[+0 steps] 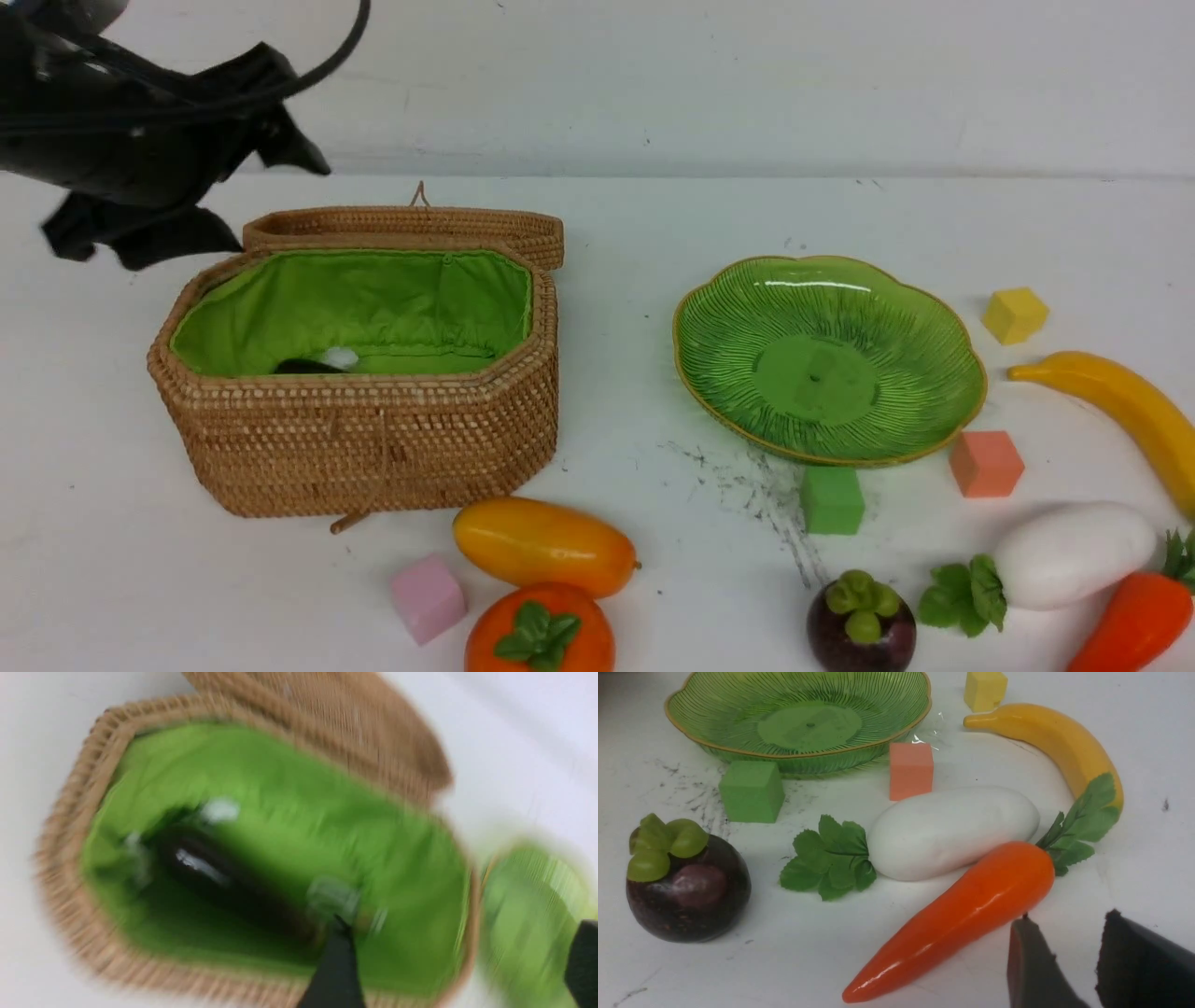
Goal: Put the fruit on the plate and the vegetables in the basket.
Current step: Grab a tomato with your left arm and place it on the plate on the right.
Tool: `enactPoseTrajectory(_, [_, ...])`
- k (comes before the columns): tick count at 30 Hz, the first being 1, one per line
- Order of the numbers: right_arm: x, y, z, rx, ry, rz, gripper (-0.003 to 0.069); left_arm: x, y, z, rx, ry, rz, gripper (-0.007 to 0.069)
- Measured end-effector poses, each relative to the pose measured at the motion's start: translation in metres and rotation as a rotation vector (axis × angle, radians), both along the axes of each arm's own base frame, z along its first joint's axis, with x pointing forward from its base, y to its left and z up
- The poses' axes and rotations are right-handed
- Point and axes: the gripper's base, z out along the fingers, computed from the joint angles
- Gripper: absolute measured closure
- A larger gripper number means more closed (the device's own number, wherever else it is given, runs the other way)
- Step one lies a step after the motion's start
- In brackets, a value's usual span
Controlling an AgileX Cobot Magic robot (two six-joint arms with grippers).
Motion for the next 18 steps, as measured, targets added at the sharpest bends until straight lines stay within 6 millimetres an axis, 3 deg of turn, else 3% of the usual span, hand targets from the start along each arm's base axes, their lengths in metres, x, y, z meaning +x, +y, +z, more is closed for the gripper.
enactPoseTrajectory(5, [0.000, 0.000, 0.000, 0.000, 0.000, 0.000, 0.0417, -0.040, -0.007, 0.012, 0.153, 0.070, -0.321, 0.0148])
enactPoseTrajectory(11, [0.000, 0.000, 0.000, 0.000, 0.000, 0.000, 0.0417, -0.081, -0.034, 0.018, 0.141, 0.073, -0.518, 0.0170])
enactPoseTrajectory(13, [0.000, 0.000, 0.000, 0.000, 0.000, 0.000, 0.0417, -0.097, -0.049, 0.003, 0.122, 0.123, -0.574, 0.0169])
enactPoseTrajectory(15, [0.000, 0.000, 0.000, 0.000, 0.000, 0.000, 0.0417, -0.107, -0.063, -0.024, 0.110, 0.209, -0.615, 0.0169])
enactPoseTrajectory(16, [0.000, 0.000, 0.000, 0.000, 0.000, 0.000, 0.0417, -0.108, -0.066, -0.027, 0.108, 0.219, -0.623, 0.0169])
enactPoseTrajectory(18, [0.000, 0.000, 0.000, 0.000, 0.000, 0.000, 0.0417, -0.110, -0.080, -0.059, 0.124, 0.280, -0.645, 0.0169])
